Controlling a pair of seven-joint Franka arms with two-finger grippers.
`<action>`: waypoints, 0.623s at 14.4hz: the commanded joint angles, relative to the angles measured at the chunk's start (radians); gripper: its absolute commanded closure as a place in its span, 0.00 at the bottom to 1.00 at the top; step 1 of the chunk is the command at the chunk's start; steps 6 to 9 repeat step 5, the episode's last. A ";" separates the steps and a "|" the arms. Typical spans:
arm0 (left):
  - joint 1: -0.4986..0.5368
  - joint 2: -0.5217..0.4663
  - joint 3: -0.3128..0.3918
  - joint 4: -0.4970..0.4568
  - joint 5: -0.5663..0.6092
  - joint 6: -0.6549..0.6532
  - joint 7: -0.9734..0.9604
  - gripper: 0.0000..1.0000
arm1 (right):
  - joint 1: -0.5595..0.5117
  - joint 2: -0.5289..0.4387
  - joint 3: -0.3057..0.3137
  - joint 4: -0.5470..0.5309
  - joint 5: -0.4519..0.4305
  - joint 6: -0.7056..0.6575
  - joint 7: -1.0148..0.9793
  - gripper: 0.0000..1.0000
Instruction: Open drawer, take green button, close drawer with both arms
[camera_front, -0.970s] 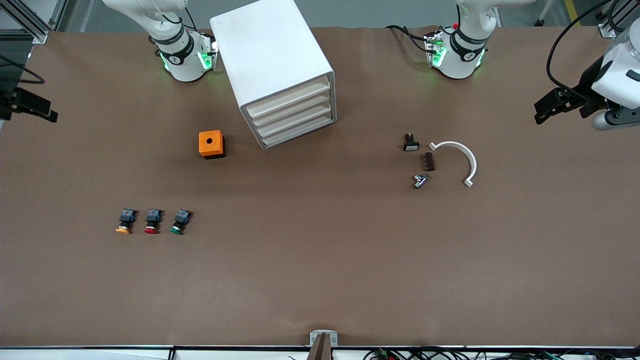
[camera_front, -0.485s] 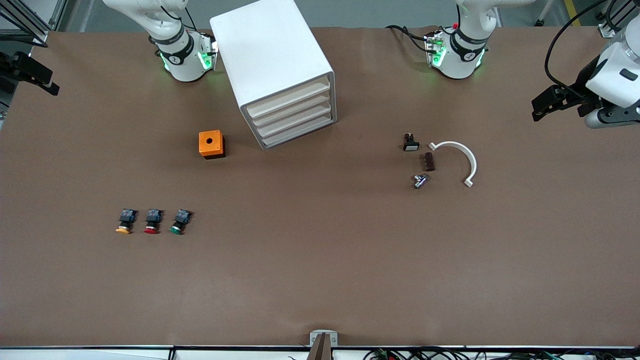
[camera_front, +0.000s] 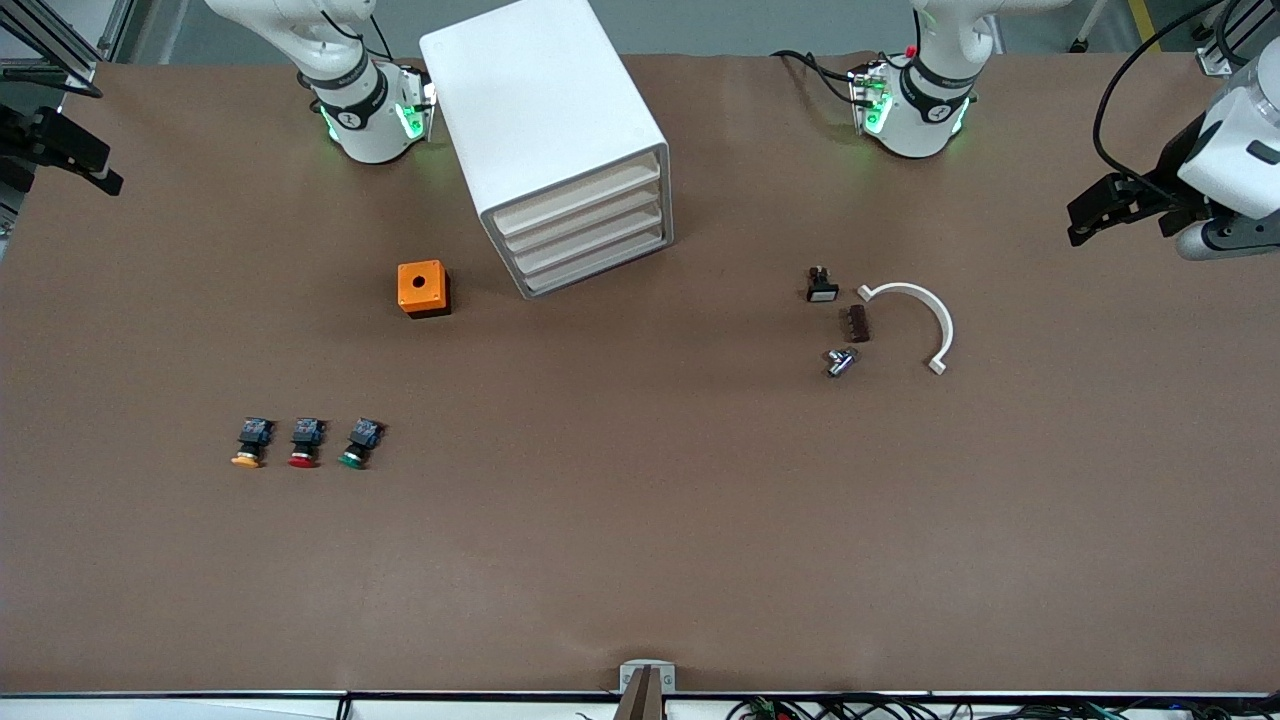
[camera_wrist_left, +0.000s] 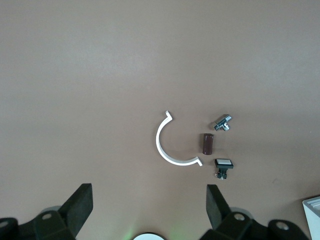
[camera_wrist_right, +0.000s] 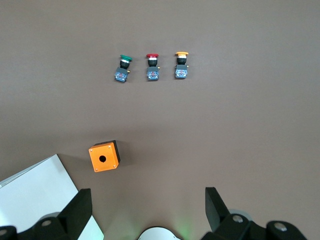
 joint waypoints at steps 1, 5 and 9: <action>0.000 0.016 0.002 0.034 0.001 -0.014 0.019 0.00 | -0.007 -0.012 0.008 -0.009 0.017 0.011 0.001 0.00; -0.001 0.018 0.001 0.046 0.001 -0.015 0.017 0.00 | -0.001 0.002 0.011 0.023 0.018 0.002 0.012 0.00; -0.001 0.018 0.001 0.046 0.001 -0.015 0.017 0.00 | -0.001 0.002 0.011 0.023 0.018 0.002 0.012 0.00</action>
